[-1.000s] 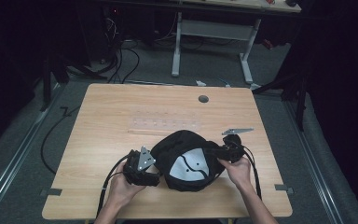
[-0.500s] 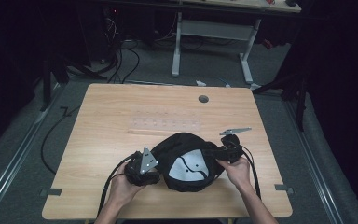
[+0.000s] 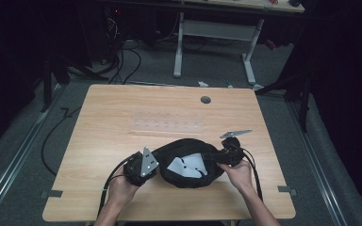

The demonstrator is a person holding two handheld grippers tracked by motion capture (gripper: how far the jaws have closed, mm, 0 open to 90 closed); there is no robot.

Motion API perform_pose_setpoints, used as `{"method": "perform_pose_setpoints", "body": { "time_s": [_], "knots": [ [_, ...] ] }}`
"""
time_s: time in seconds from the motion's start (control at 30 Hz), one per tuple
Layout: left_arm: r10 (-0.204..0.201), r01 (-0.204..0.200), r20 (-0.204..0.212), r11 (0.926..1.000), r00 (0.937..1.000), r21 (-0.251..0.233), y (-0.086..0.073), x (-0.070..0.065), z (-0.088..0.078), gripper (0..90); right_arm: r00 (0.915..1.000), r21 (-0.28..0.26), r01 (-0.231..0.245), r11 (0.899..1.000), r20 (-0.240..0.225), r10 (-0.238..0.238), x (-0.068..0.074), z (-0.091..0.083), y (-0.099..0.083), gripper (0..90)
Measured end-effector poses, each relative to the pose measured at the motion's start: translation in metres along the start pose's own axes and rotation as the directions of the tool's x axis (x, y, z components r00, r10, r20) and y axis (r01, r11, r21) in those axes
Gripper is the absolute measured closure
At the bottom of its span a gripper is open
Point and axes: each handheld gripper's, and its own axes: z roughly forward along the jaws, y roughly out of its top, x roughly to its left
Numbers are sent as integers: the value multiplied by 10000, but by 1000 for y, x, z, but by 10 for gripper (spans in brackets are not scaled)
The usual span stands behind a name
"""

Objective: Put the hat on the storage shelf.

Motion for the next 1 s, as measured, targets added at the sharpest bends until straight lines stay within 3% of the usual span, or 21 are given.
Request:
{"method": "perform_pose_setpoints", "body": {
  "time_s": [0.33,0.4,0.57,0.7,0.87,1.0],
  "knots": [
    [212,-213,232,9998,9995,41,5,0,-4,752,9997,-513,-42,9987,-250,29,2,-6,4,708],
    [236,-240,319,9996,9992,123,5,0,-5,768,9995,-832,-81,9965,-309,55,1,-9,5,665],
    [242,-260,565,9992,9981,305,4,-1,-6,795,10000,-1333,-51,9911,-84,40,2,-15,8,594],
    [299,-326,729,9988,9969,366,4,-2,-8,813,9998,-1750,-176,9844,54,188,1,-18,9,515],
    [416,-462,877,9977,9953,506,4,-3,-10,830,9994,-2151,-288,9762,136,324,-1,-21,9,477],
    [435,-504,1082,9968,9932,616,4,-7,-15,850,9987,-2649,-421,9633,181,486,-1,-27,14,447]
  ]
}}
